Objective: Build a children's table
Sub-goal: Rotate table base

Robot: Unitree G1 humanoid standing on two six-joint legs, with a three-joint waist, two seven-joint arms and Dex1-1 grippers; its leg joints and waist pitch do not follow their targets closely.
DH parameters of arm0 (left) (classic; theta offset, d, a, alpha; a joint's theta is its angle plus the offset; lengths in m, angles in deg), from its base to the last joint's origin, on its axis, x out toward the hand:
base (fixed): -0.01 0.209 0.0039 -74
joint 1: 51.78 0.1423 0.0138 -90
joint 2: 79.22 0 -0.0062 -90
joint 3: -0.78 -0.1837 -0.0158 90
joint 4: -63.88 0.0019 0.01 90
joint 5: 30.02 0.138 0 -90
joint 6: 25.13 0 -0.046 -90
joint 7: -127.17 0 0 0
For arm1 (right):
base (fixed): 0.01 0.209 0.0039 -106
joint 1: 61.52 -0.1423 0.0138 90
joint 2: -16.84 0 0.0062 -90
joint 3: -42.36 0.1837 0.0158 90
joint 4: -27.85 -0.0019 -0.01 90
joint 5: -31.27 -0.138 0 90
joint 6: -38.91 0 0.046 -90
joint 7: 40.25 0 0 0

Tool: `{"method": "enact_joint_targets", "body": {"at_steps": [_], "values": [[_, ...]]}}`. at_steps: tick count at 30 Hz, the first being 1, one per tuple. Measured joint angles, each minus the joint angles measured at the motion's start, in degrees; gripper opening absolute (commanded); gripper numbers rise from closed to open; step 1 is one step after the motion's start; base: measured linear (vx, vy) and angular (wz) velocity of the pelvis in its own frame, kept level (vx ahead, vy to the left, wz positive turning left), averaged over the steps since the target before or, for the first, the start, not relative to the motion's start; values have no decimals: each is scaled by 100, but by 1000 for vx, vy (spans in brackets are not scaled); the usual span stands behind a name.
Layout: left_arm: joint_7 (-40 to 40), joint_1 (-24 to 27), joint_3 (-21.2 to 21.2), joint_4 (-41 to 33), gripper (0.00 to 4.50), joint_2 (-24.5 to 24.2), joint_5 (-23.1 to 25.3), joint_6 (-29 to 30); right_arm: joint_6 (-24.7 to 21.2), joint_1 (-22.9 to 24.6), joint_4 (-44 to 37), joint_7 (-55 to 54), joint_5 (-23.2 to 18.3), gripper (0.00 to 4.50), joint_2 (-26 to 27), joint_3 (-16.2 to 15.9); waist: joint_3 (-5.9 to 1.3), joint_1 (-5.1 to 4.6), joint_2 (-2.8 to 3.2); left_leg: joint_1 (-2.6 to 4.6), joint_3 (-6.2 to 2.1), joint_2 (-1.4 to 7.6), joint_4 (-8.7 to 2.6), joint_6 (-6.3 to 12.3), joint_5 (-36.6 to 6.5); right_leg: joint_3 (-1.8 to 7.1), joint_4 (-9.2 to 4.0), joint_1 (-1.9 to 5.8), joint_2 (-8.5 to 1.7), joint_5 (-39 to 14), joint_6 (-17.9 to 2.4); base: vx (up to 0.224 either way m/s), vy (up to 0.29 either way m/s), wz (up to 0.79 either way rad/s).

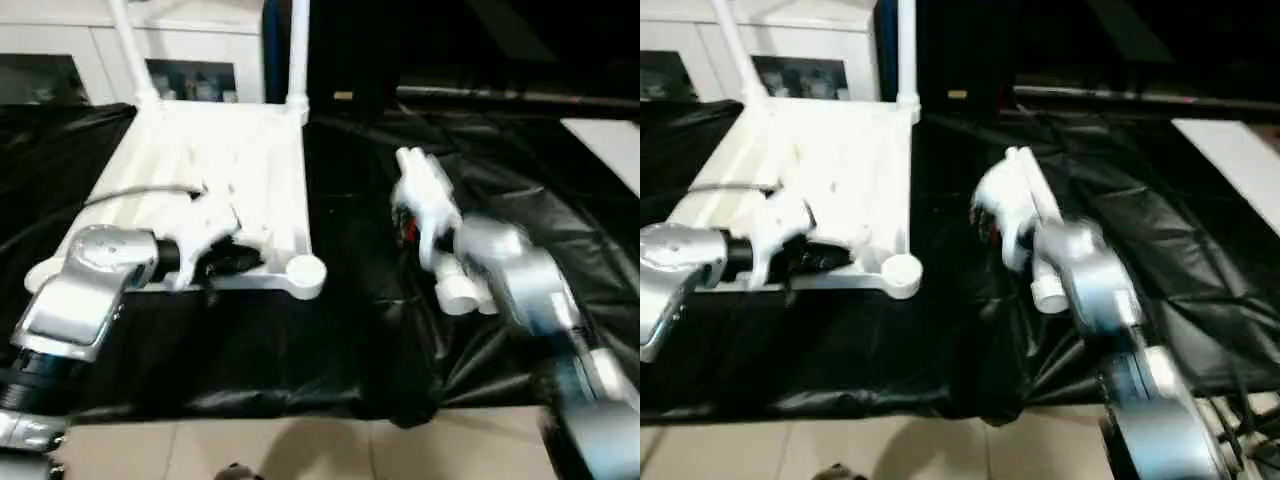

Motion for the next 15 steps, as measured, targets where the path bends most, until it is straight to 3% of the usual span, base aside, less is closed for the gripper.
{"method": "enact_joint_targets", "body": {"at_steps": [7, 10, 15], "values": [[79, 165, -248, -461, 187, 254, -35, 233, -32, -663, 1962, -1152, 61, 450, 64, 412, 1, -46, -18, -84, 3, 3, 0, 2, 0, -1, 6, -79, 2, 1, 1, 0, 0, 0], [8, 334, -310, -805, 211, 173, -124, 456, 40, -965, 2643, -1462, 125, 450, 72, 502, 4, -97, -14, -88, 3, 13, -1, -2, 3, -5, 13, -90, 9, 0, -1, 0, 0, 0], [-68, 493, -307, -1021, 254, -122, -193, 522, 103, -1307, 3336, -1708, 238, 450, 94, 612, 6, -89, -12, -79, 4, 19, 11, -12, 9, -6, 37, -91, 11, -3, -5, 0, 0, 0]]}}
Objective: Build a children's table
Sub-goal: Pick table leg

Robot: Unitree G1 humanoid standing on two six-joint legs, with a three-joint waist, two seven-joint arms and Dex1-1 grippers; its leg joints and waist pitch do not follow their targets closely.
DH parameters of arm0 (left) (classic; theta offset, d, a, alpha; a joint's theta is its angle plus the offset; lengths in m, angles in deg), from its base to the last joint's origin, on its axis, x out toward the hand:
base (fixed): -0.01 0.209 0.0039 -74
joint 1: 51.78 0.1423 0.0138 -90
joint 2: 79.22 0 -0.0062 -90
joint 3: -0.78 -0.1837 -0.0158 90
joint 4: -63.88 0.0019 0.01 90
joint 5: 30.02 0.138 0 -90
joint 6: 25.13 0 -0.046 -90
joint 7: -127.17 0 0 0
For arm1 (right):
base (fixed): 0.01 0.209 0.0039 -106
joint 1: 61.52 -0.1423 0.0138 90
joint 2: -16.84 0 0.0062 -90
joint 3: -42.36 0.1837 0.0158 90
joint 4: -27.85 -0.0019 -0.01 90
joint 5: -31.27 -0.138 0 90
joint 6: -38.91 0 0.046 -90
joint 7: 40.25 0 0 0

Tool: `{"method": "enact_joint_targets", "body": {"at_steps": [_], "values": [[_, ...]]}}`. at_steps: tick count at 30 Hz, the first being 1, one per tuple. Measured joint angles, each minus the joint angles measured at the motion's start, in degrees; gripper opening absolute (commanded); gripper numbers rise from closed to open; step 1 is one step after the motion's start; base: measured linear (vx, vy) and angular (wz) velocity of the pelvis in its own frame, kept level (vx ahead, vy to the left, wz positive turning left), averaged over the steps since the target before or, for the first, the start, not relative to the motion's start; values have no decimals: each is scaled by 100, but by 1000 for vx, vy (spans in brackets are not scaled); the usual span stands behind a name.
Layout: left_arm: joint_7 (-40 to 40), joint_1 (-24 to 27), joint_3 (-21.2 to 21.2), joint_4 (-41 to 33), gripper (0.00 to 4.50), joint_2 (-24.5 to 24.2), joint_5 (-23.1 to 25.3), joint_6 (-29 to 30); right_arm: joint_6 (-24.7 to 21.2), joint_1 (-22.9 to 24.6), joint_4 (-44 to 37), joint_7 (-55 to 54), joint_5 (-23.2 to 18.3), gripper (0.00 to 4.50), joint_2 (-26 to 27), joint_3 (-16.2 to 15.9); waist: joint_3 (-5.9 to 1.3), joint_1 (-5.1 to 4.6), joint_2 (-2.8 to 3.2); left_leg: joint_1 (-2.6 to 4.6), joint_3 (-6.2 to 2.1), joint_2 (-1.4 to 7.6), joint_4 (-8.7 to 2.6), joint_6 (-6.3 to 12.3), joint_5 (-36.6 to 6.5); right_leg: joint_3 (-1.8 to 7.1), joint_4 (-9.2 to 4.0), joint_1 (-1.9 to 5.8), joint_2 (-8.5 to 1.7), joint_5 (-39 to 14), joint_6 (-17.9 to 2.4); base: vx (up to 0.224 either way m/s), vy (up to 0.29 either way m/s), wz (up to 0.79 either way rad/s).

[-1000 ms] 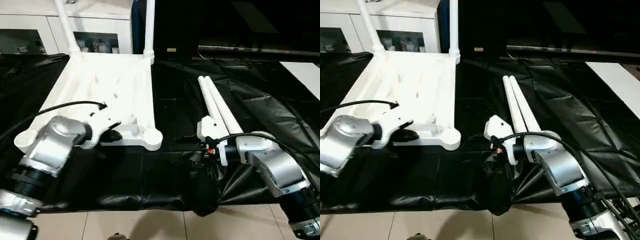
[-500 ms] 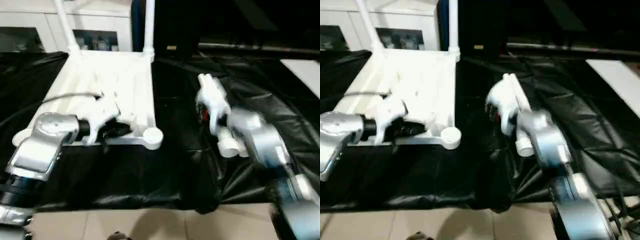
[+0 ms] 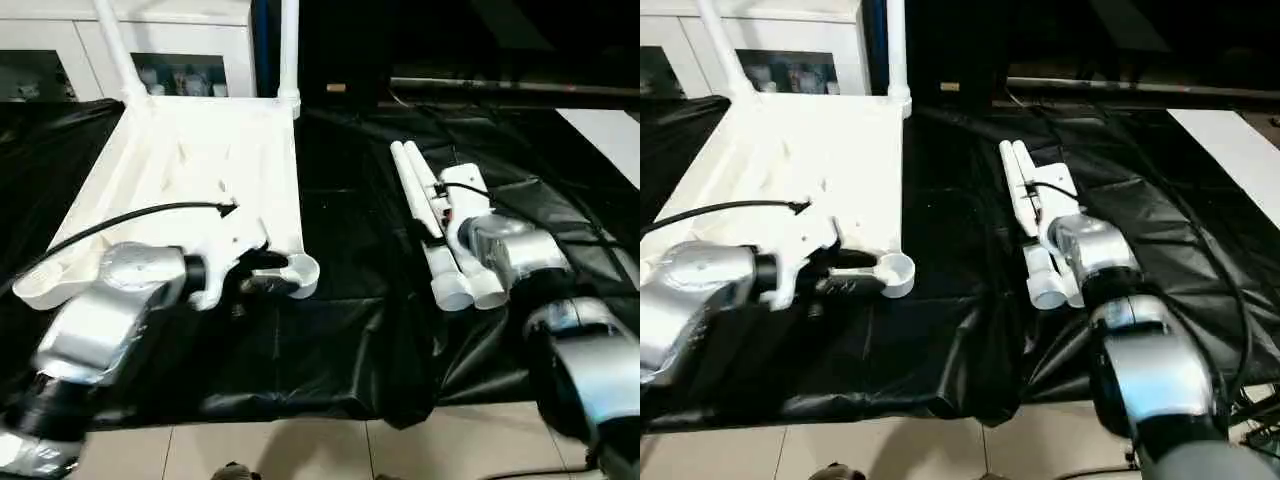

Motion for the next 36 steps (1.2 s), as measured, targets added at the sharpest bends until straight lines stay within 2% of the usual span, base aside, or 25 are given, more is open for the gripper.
{"method": "enact_joint_targets", "body": {"at_steps": [3, 5, 7, 10, 17, 19, 25, 33, 36], "values": [[1, 39, 2, -9, 257, -21, 2, 22, -133, -78, 213, 167, -109, 450, 61, 124, 1, 3, 1, 1, -1, 0, 15, 0, 0, 2, 0, 7, 0, 5, 1, 0, 0, 0], [15, 38, 2, -33, 293, -20, 4, 52, -231, -137, 383, 266, -141, 450, 94, 135, 1, 16, 2, -2, 0, 0, 20, 1, 0, 2, 1, 7, -3, 7, 0, 0, 0, 0], [30, 37, -1, -35, 300, -13, 4, 103, -372, -246, 505, 314, -174, 450, 110, 166, 2, 17, 3, -4, 0, 0, 22, 1, 0, 2, 2, 7, -3, 8, 0, 0, 0, 0], [60, 36, -25, -36, 334, -25, 5, 102, -400, -359, 668, 275, -174, 450, 107, 282, 2, 13, 3, -3, 0, 1, 22, 1, -1, 1, 2, 7, -3, 8, 0, 0, 0, 0], [31, 36, -68, -38, 382, -96, 2, 102, -599, -361, 836, 284, -214, 450, 150, 417, 7, 13, 13, -4, 0, 1, 22, 1, -1, 1, 3, 7, -2, 8, 0, 0, 0, 0], [21, 24, -78, -33, 411, -100, 3, 101, -631, -362, 837, 339, -233, 450, 192, 456, 7, 14, 13, -3, 0, 1, 23, 1, -1, 1, 4, 7, -3, 8, 0, 0, 0, 0], [39, -12, -106, -31, 447, -100, 5, 96, -647, -436, 863, 416, -334, 450, 238, 614, 7, 15, 13, -3, 0, 2, 23, 1, -1, 1, 4, 7, -3, 8, 0, 0, 0, 0], [56, -12, -109, -31, 447, -158, 12, 14, -791, -470, 934, 383, -377, 450, 300, 742, 7, 16, 13, -3, 0, 2, 23, 1, -1, 1, 4, 6, -3, 8, 0, 0, 0, 0], [64, -12, -110, -27, 450, -158, 13, -5, -910, -469, 991, 380, -430, 416, 351, 821, 7, 16, 13, -4, 0, 2, 23, 1, -1, 0, 4, 6, -2, 8, 0, 0, 0, 0]]}}
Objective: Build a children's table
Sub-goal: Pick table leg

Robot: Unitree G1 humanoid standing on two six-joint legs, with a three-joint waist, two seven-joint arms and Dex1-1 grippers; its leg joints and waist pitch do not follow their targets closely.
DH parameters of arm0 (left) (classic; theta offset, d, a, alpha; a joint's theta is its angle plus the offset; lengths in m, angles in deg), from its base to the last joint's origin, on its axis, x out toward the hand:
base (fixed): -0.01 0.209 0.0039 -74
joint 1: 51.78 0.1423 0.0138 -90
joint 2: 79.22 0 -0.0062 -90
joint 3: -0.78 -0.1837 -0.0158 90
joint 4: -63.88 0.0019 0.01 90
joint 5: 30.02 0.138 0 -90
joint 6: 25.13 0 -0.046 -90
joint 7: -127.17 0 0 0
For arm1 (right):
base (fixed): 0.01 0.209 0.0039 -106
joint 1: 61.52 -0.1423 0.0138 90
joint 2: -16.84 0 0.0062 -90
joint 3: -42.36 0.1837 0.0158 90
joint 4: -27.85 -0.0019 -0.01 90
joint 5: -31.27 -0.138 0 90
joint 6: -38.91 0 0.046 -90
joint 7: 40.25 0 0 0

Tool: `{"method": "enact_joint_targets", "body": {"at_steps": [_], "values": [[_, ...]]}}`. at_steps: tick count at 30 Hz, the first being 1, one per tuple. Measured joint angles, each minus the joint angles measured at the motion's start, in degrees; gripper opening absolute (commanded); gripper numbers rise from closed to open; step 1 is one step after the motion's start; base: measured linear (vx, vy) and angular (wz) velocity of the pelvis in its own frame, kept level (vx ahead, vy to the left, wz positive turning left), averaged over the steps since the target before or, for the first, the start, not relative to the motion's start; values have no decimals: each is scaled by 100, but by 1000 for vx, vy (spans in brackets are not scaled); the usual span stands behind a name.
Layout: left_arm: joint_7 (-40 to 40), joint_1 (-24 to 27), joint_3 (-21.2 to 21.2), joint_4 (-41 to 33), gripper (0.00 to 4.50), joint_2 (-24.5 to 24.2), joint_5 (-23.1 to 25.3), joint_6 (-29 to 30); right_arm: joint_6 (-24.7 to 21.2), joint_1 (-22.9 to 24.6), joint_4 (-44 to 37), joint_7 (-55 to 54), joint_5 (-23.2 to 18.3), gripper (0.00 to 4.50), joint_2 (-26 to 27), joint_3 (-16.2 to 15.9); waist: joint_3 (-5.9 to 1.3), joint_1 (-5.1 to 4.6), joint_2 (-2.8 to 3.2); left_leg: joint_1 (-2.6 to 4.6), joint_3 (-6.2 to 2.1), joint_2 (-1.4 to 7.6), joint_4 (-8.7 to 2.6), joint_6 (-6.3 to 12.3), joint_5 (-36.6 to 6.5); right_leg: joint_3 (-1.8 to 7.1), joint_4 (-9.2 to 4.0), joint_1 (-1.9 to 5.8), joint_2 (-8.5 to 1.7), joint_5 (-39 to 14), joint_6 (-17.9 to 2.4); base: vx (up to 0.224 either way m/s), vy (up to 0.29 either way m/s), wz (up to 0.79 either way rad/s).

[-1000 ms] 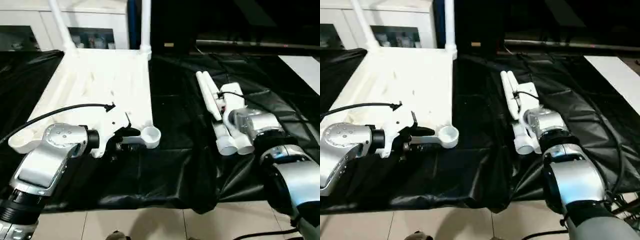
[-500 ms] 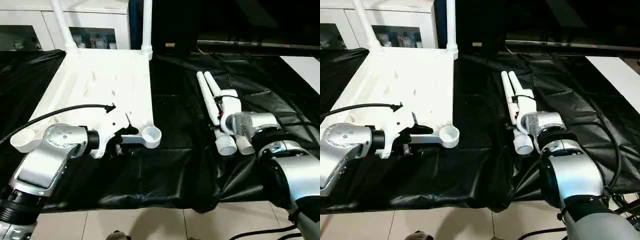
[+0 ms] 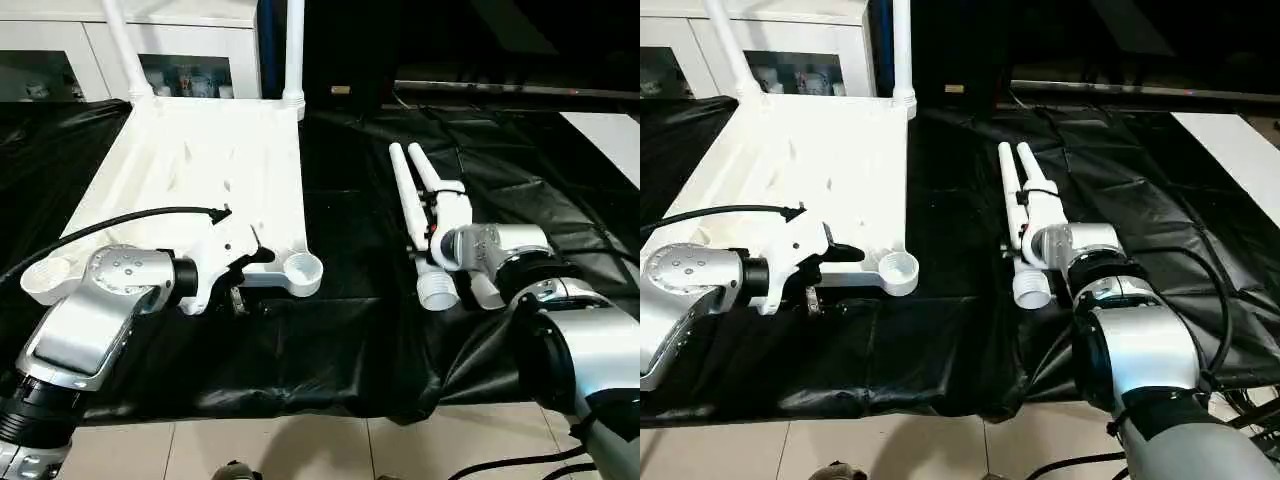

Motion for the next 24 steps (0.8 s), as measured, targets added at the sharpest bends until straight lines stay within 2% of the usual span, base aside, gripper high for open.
{"method": "enact_joint_targets", "body": {"at_steps": [3, 8, 16, 24], "values": [[-11, 0, -7, -1, 450, 0, -4, -2, -88, 0, 18, -41, -69, 403, 6, 120, -2, 1, -4, 1, 0, 0, 0, 0, 0, 0, 0, 0, 0, 0, 0, 0, 0, 0], [-111, 0, -42, -28, 450, -25, -115, 40, -110, 0, 48, -131, -159, 342, 0, 268, -3, 4, -6, 1, 0, 0, 0, 0, 0, 0, 1, 1, 0, 0, 0, 0, 0, 0], [-176, 0, -51, -70, 450, -31, -185, 92, -219, 0, 62, -261, -222, 279, -14, 451, -3, 2, -24, 1, 1, 1, 0, 0, 1, 0, 1, 1, 0, 0, 0, 0, 0, 0], [396, -71, 35, 55, 450, 149, -63, 145, -236, 0, 107, -441, -423, 211, -28, 729, 4, -2, -53, 0, 3, 1, 0, 0, 1, 0, 1, 0, 0, 0, 1, 0, 0, 0]]}}
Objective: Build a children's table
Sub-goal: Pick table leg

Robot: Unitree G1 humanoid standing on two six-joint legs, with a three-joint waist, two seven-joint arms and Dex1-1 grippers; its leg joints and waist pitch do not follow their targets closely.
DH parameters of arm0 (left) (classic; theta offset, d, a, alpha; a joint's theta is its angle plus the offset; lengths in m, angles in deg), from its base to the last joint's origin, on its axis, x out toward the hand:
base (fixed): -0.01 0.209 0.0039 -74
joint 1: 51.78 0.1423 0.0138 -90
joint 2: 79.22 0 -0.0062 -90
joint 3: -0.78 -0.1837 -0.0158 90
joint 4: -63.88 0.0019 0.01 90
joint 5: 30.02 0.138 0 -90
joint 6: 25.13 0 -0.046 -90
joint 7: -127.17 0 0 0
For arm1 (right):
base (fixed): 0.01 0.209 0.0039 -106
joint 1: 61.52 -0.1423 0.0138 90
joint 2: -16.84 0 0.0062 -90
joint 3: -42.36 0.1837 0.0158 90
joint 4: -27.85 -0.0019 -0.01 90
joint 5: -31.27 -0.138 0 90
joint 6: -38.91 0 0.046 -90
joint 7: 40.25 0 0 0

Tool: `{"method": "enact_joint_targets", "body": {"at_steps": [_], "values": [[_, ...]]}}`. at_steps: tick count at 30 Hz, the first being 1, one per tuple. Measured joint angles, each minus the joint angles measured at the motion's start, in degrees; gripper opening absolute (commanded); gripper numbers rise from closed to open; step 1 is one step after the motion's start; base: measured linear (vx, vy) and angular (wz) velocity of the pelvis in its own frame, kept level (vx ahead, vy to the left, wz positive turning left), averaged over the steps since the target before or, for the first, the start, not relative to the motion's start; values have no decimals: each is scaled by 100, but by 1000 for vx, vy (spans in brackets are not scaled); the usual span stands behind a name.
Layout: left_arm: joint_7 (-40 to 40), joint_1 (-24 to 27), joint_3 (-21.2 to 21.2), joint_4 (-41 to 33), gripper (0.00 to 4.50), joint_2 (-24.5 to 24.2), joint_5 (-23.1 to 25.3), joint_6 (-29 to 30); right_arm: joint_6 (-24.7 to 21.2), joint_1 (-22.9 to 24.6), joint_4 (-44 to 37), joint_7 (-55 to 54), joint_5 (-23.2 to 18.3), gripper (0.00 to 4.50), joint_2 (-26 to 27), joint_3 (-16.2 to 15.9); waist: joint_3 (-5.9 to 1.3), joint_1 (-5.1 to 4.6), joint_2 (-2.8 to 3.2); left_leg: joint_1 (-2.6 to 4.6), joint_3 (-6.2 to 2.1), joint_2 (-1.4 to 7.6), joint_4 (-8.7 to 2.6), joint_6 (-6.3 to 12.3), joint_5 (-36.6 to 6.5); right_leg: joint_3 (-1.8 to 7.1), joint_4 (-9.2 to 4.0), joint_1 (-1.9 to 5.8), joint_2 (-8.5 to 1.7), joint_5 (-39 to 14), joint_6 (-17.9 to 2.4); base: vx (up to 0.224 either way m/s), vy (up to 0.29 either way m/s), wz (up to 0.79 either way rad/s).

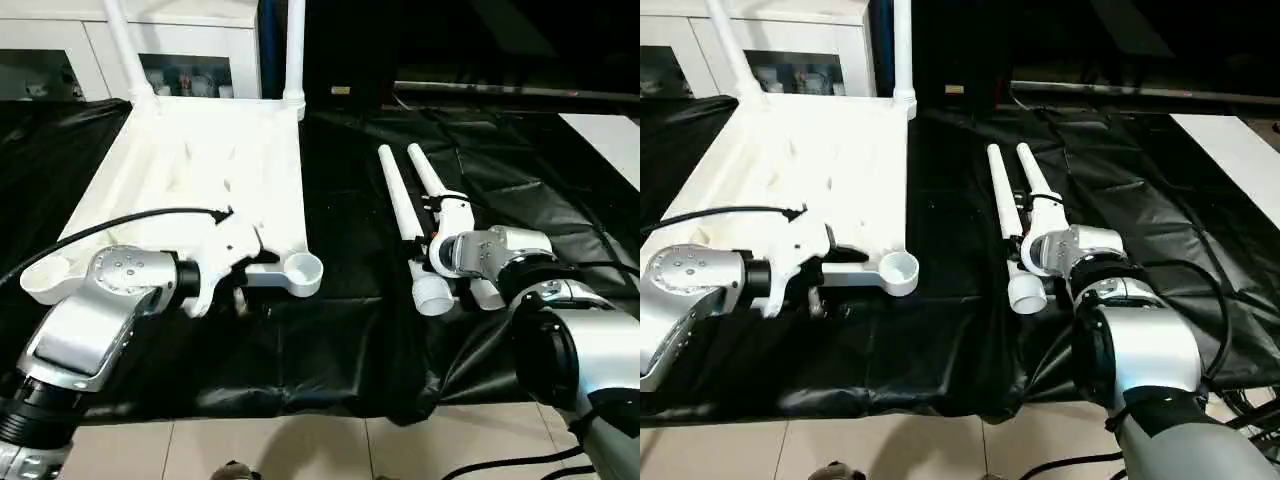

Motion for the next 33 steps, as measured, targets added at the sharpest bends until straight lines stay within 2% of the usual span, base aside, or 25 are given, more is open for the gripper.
{"method": "enact_joint_targets", "body": {"at_steps": [3, 6, 11, 14, 16, 19, 22, 25, 27, 29, 33], "values": [[276, -24, 147, 121, 450, 188, 42, -2, -12, 1, 0, -33, -25, 188, -10, 74, 3, 1, -8, -3, 0, 0, 0, 0, 0, 0, -1, -1, 0, 0, 0, 0, 0, 0], [611, -97, 300, 309, 450, 492, 39, -46, -16, 4, -1, -30, -29, 187, -30, 141, 7, 10, -21, -7, 0, 0, 1, 1, 1, -2, -1, -2, 0, 0, 0, 0, 0, 0], [1080, -244, 325, 670, 450, 655, 214, -586, -55, 7, -2, -6, -158, 185, -42, 212, 9, 14, -37, -7, 0, 1, 2, 2, 0, -2, -2, -2, 0, 0, 0, 0, 0, 0], [1511, -391, 549, 976, 450, 1150, 179, -660, 99, 179, -326, 472, -376, 185, -69, 390, 10, 22, -39, -23, 1, 1, 10, 3, 0, -6, -2, -6, 0, 2, 4, 0, 0, 0], [1604, -567, 731, 1053, 450, 1545, -106, -406, 293, 440, -973, 1052, -523, 185, -40, 376, 9, 41, -39, -43, 2, 2, 24, 8, -1, -13, -2, -12, 0, 4, 4, 0, 0, 0], [1537, -997, 1281, 1161, 450, 2288, -1199, 439, 606, 1224, -2596, 2150, -701, 185, -1, -31, 10, 117, -36, -55, 1, 8, 43, 25, -11, -15, -4, -14, -2, 6, 5, 0, 0, 0], [1596, -1472, 1737, 1443, 450, 2716, -1913, 899, 634, 1976, -3780, 2693, -926, 185, 48, -310, 8, 150, -39, -51, 1, 7, 47, 30, -12, -13, -3, -12, -4, 9, 6, 0, 0, 0], [1804, -1819, 2006, 1859, 450, 2912, -2211, 1067, 480, 2598, -4769, 3006, -1299, 185, 66, -460, 8, 173, -38, -50, -1, 7, 48, 37, -6, -13, -5, -9, -4, 15, 9, 0, 0, 0], [1923, -2004, 2201, 2168, 450, 3034, -2359, 1196, 339, 2916, -5485, 3265, -1547, 185, 55, -630, 9, 145, -36, -49, -2, 8, 48, 41, -2, -9, -11, -9, -4, 28, 20, 0, 0, 0], [1988, -2129, 2327, 2299, 450, 3144, -2504, 1352, 295, 2964, -5924, 3481, -1632, 185, 51, -793, 9, 128, -36, -46, -2, 8, 49, 38, 2, -8, -11, -9, -4, 35, 18, 0, 0, 0], [2080, -2295, 2433, 2311, 450, 3182, -2556, 1520, 299, 2984, -6352, 3751, -1633, 185, 40, -1053, 9, 157, -37, -39, -5, 8, 49, 35, 6, -10, -12, -1, -5, 36, 19, 0, 0, 0]]}}
